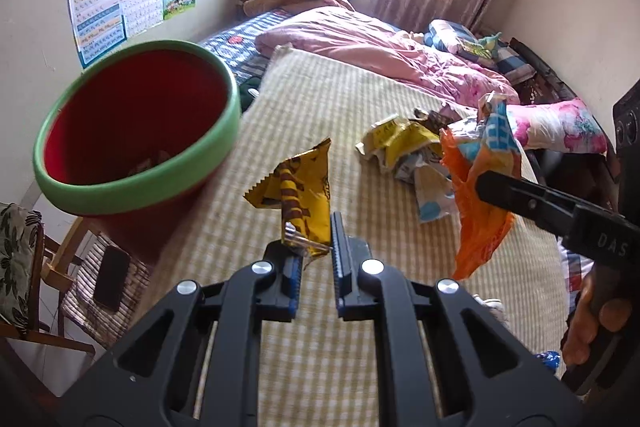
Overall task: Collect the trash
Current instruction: 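Carry the gold wrapper and orange chip bag with both tools into the bucket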
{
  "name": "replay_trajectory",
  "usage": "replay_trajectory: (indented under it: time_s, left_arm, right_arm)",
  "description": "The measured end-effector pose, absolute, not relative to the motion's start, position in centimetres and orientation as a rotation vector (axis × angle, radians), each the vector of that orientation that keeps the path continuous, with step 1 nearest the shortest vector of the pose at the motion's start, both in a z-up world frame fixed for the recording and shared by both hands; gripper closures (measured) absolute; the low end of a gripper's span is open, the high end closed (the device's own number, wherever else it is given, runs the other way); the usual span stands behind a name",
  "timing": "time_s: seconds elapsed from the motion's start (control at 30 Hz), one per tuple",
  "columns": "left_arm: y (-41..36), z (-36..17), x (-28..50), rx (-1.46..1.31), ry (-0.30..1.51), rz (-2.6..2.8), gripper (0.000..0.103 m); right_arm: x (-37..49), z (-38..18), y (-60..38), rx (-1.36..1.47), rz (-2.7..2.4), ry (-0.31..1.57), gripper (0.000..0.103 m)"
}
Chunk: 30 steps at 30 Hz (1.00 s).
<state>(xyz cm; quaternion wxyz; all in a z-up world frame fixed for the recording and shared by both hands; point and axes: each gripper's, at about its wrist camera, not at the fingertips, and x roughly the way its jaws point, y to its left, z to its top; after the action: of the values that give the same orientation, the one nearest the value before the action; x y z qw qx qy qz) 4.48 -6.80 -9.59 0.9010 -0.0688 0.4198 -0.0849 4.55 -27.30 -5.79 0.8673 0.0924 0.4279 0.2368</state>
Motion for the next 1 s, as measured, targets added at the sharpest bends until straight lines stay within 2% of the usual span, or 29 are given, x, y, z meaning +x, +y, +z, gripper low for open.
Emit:
replay_trajectory:
  time_s: [1.0]
  left_arm:
    - [0.3,-6.7,5.7,-0.113,0.76,-0.15,0.091]
  right_arm:
    - [5.5,-4.3,-19.8,0.171,0.479,0.859,0.055]
